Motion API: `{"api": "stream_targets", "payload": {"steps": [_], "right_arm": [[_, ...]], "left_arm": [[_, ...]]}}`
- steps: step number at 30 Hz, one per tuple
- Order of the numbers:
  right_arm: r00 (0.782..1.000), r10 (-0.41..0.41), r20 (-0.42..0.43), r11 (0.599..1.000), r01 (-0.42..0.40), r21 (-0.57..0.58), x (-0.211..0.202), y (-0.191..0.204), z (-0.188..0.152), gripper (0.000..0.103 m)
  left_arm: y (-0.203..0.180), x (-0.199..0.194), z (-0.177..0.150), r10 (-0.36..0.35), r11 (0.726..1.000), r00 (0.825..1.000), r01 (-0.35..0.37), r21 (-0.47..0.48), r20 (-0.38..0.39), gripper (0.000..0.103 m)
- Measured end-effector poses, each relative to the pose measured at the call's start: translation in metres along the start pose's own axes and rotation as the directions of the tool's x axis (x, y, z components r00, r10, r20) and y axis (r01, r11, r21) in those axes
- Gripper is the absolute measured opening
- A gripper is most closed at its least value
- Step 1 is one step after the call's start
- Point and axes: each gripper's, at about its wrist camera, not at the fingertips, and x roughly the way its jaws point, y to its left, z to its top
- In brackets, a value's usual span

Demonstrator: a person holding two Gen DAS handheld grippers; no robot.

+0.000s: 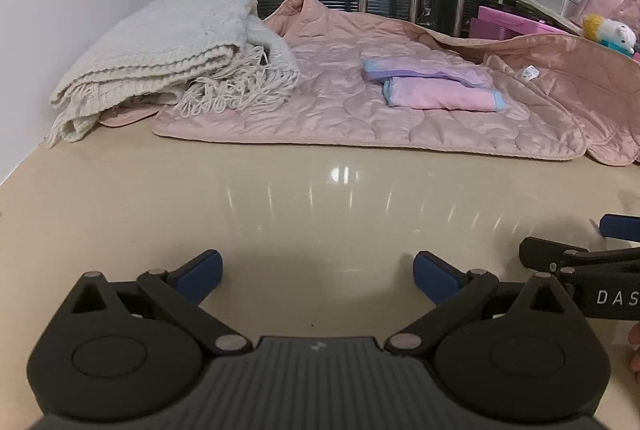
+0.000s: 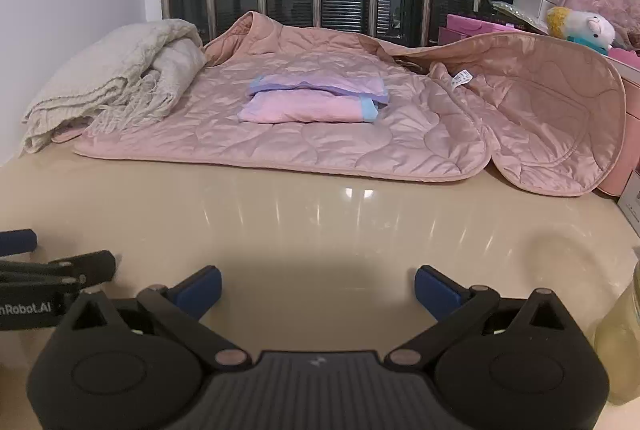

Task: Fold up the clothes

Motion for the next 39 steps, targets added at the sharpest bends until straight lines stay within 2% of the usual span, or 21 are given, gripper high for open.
{"api": "stream_targets", "payload": {"steps": [11, 14, 28, 39], "right_arm": [[1.0, 0.026, 0.001, 0.999, -0.026, -0.021, -0.0026, 0.0035, -0.0009, 0.103], [1.0, -0.021, 0.002, 1.0, 0.021, 0.012, -0.0019, 0.0063, -0.0004, 0.103], [1.0, -0.004, 0.002, 1.0, 0.004, 0.002, -0.0015, 0.0045, -0.0005, 0.103], [1.0, -0.024, 0.001, 1.0, 0.024, 0.016, -0.0011, 0.0067, -0.0004, 0.103]], "left_arm": [[-0.0018, -0.0002, -0.0002, 0.004, 1.0, 1.0, -0.004, -0.002, 0.002, 0.102], [-0.0033, -0.0001, -0.0005, 0.012, 1.0, 1.0, -0.012, -0.006, 0.002, 0.102], [-0.0029, -0.0008, -0.0011, 0.018, 1.0, 1.0, -0.018, -0.013, 0.002, 0.102], [-0.0045, -0.0012, -0.0013, 0.025, 1.0, 1.0, -0.025, -0.015, 0.002, 0.102]]}}
